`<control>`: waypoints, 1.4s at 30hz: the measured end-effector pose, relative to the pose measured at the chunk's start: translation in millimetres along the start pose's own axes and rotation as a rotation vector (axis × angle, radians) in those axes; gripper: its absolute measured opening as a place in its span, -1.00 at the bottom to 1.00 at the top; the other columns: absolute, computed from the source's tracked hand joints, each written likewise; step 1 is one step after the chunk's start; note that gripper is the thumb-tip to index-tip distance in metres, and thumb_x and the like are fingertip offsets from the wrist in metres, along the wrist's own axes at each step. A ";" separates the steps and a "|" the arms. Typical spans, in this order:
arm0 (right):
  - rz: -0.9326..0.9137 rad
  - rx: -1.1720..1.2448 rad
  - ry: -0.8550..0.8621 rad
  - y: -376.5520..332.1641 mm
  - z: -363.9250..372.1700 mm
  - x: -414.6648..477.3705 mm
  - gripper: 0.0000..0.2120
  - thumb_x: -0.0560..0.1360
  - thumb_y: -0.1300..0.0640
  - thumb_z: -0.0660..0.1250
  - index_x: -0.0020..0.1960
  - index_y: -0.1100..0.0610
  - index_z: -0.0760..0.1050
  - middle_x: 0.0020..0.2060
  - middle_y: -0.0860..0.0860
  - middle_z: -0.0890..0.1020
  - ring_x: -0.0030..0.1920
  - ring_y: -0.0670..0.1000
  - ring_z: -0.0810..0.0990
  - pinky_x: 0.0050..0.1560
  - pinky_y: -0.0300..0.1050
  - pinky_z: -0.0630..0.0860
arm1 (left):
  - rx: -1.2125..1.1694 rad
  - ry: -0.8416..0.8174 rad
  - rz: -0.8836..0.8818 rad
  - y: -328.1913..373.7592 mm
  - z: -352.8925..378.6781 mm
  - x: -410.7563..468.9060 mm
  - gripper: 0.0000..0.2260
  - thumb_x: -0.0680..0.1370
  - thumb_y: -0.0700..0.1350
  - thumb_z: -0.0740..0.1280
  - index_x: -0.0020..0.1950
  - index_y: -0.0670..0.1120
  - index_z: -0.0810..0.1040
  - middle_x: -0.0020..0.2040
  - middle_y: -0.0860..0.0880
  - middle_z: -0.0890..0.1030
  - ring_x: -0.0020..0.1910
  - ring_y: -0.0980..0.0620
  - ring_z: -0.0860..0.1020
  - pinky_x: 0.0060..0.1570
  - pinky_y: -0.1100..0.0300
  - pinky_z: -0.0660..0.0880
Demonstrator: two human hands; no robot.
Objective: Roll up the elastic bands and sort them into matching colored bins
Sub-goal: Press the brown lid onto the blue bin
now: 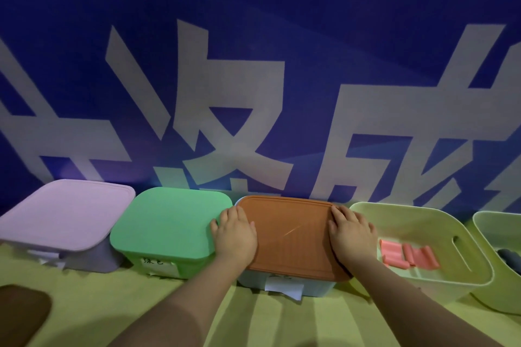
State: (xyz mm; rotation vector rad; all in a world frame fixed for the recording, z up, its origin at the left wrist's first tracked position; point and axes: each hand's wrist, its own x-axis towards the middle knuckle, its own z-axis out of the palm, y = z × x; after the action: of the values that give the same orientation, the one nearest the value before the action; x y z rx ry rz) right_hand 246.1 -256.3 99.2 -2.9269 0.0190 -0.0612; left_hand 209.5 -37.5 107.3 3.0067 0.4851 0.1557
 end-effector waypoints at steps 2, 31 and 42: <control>0.000 -0.001 0.000 -0.3 -0.1 -0.2 -0.58 0.60 -0.06 -0.03 0.44 -0.09 0.21 0.42 -0.12 0.29 0.40 0.04 0.22 0.36 0.04 0.15 | 0.007 0.004 0.004 -0.4 0.3 0.8 -0.58 0.60 0.06 0.02 0.39 -0.11 0.24 0.35 -0.04 0.36 0.33 0.00 0.28 0.27 0.04 0.22; -0.036 -0.004 0.004 -5.6 5.1 5.6 -0.54 0.61 -0.03 -0.08 0.49 0.05 0.13 0.47 -0.05 0.22 0.47 -0.01 0.12 0.45 0.10 -0.03 | -0.103 -0.003 0.024 -10.8 1.2 10.6 -0.56 0.58 -0.22 0.01 0.47 -0.04 0.19 0.47 -0.01 0.23 0.44 0.00 0.15 0.39 0.00 0.08; -0.048 -0.098 -0.012 -9.7 4.5 3.4 -0.40 0.58 -0.20 -0.12 0.51 0.11 0.04 0.50 -0.01 0.15 0.50 -0.01 0.06 0.47 0.05 -0.07 | -0.084 -0.047 0.061 -7.7 2.0 12.0 -0.52 0.56 -0.24 -0.01 0.50 -0.10 0.09 0.52 -0.01 0.12 0.49 0.04 0.05 0.44 0.00 -0.06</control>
State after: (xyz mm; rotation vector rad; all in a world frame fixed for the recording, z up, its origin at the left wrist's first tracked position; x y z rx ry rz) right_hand 249.8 -245.9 97.0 -3.0253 -0.0509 -0.0522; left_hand 218.7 -26.5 105.5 2.9371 0.3732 0.1068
